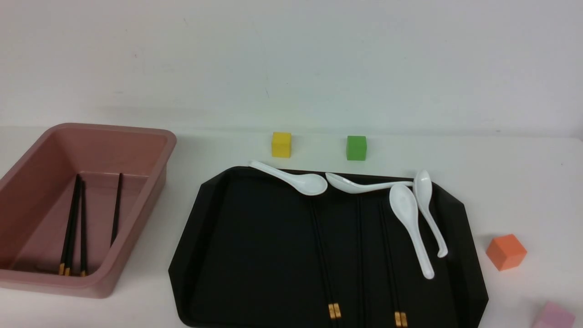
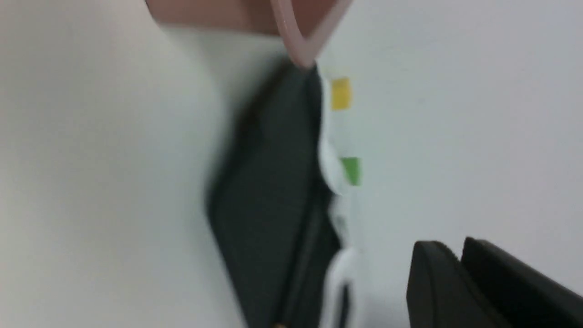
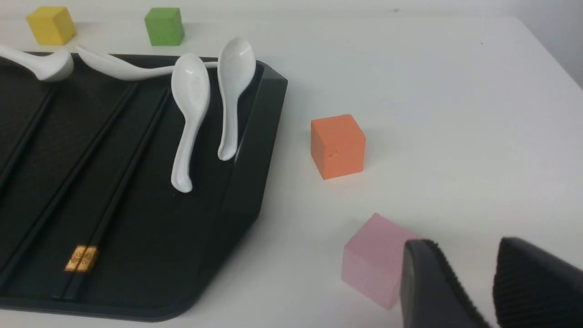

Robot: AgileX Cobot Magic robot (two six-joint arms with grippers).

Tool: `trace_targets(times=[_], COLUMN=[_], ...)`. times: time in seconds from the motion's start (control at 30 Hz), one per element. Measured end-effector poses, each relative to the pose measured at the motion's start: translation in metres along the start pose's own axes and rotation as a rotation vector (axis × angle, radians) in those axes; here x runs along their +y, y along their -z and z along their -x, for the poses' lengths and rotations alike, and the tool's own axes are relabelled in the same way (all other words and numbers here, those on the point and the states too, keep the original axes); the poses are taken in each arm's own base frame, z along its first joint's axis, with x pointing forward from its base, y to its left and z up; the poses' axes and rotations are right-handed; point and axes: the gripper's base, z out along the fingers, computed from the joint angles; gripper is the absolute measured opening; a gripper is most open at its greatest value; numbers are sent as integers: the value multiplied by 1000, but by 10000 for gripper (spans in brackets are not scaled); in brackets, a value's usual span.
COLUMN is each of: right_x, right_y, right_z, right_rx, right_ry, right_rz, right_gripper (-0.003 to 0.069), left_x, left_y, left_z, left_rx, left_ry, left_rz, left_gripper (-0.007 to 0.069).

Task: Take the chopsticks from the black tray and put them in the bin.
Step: Use the left arm to grab a pair of chopsticks

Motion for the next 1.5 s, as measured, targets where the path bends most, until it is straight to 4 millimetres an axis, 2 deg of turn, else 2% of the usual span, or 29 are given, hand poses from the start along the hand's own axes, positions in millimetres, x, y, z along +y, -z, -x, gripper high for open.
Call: trace_targets(times=[0.23,0.47,0.63,0.73,0.83,0.9,0.97,1.03,1.1,1.13,1.17,1.23,1.3,1.4,1.5], right_x=[0,0,0,0,0,0,0,0,0,0,0,0,0,0,0], right_y=[0,0,0,0,0,0,0,0,0,0,0,0,0,0,0], right_z=[0,0,0,0,0,0,0,0,0,0,0,0,0,0,0], right_rx=[0,0,0,0,0,0,0,0,0,0,0,0,0,0,0], right_ry=[0,0,0,0,0,0,0,0,0,0,0,0,0,0,0], right_rz=[0,0,0,0,0,0,0,0,0,0,0,0,0,0,0], right_gripper=[240,240,240,240,240,240,240,240,240,240,240,240,240,240,240], left_x=[-2,-12,-60,-97,-116,-119,-115,-114,-107,-108,-108,-97,-96,-93,-99], left_y=[0,1,15,8,-18,-34,-61,-81,-118,-134,-138,-178,-193,-219,-234], left_z=[0,7,13,14,12,12,14,18,24,27,28,27,21,-2,-23], left_rx=[3,-77,-149,-108,74,201,374,464,584,635,640,806,881,989,986], left_ry=[69,81,-95,-320,-511,-576,-601,-606,-566,-561,-561,-532,-546,-582,-608], left_rz=[-24,-111,-242,-154,77,214,417,520,658,695,700,788,802,819,816], left_gripper=[103,103,70,-11,-13,-13,-13,-13,-13,-13,-13,-13,-13,-13,-13])
